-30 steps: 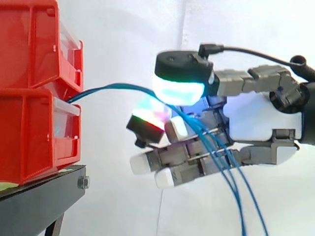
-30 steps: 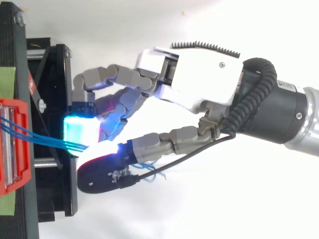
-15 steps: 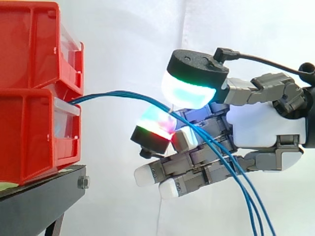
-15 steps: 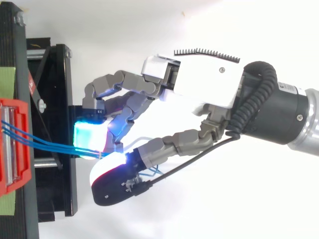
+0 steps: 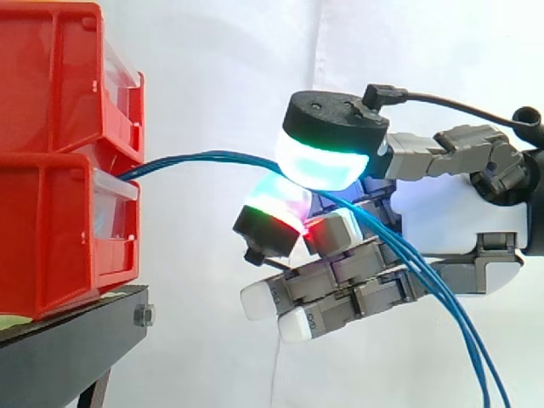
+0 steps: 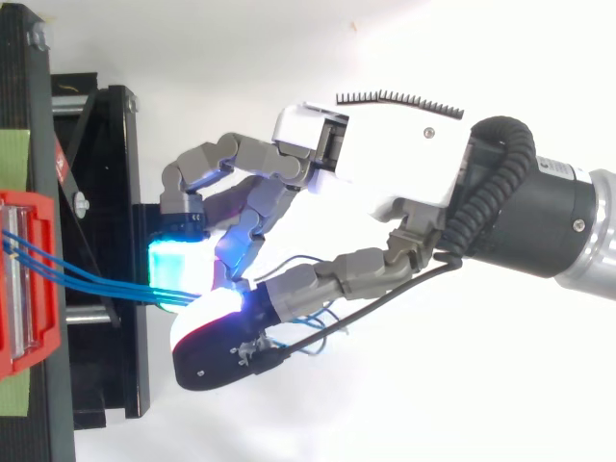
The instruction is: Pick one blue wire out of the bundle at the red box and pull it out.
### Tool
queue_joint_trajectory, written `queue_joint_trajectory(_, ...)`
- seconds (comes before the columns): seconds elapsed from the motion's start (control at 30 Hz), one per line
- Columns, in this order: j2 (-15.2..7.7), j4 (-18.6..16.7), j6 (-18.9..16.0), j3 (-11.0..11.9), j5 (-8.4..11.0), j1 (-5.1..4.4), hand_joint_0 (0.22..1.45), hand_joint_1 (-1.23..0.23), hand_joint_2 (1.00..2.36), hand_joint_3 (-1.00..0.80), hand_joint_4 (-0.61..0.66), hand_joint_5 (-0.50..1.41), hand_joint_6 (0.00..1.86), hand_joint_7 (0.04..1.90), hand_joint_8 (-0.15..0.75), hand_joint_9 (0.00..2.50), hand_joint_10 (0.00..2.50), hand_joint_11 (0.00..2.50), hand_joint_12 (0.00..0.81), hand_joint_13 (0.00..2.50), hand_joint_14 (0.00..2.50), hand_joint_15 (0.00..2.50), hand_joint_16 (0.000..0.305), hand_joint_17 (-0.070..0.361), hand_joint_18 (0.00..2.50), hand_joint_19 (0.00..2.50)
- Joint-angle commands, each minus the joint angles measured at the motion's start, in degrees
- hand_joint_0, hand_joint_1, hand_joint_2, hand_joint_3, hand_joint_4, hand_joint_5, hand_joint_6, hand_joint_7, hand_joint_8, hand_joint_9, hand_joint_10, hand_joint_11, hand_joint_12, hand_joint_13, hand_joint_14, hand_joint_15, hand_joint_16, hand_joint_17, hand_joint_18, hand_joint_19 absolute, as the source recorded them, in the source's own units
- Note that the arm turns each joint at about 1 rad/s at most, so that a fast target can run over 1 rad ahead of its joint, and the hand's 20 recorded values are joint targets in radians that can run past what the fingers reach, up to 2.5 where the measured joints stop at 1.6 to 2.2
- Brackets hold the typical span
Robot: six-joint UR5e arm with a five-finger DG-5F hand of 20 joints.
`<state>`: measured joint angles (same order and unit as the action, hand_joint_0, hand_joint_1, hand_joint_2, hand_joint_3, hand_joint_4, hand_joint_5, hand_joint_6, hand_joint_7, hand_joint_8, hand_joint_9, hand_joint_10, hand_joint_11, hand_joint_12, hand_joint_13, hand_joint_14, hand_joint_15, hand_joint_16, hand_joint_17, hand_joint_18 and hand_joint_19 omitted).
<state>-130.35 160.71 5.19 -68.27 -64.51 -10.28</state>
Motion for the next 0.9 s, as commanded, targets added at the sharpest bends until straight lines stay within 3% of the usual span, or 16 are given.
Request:
queue_joint_trajectory(0.0,0.0,0.0,0.0,0.0,0.00,0.00,0.58,-0.76,1.01,-0.21,0.18,-0.11,0.87,1.29,0.293,1.29,0.02,0.89,0.396,0.75,0.02,0.45,0.063,0.141,0.60,0.43)
queue_joint_trajectory(0.17,0.0,0.0,0.0,0.0,0.00,0.00,0.57,-0.66,1.01,-0.20,0.13,-0.10,0.83,1.28,0.275,1.26,0.02,0.71,0.405,0.74,0.02,0.41,0.066,0.148,0.60,0.43)
queue_joint_trajectory(0.33,0.0,0.0,0.0,0.1,0.00,0.00,0.58,-0.66,1.01,-0.19,0.10,-0.09,0.80,1.28,0.257,1.22,0.02,0.65,0.393,0.72,0.01,0.39,0.064,0.143,0.58,0.42)
queue_joint_trajectory(0.6,0.0,0.0,0.0,0.1,0.00,0.09,0.62,-0.86,1.02,-0.11,0.13,-0.18,0.89,1.24,0.278,1.04,0.03,0.94,0.377,0.61,0.02,0.42,0.057,0.127,0.49,0.41)
queue_joint_trajectory(0.87,0.0,0.0,-0.1,0.0,0.00,0.09,0.69,-0.92,1.00,-0.46,0.21,-0.17,0.89,1.21,0.275,1.07,0.03,0.97,0.369,0.61,0.02,0.41,0.055,0.124,0.50,0.39)
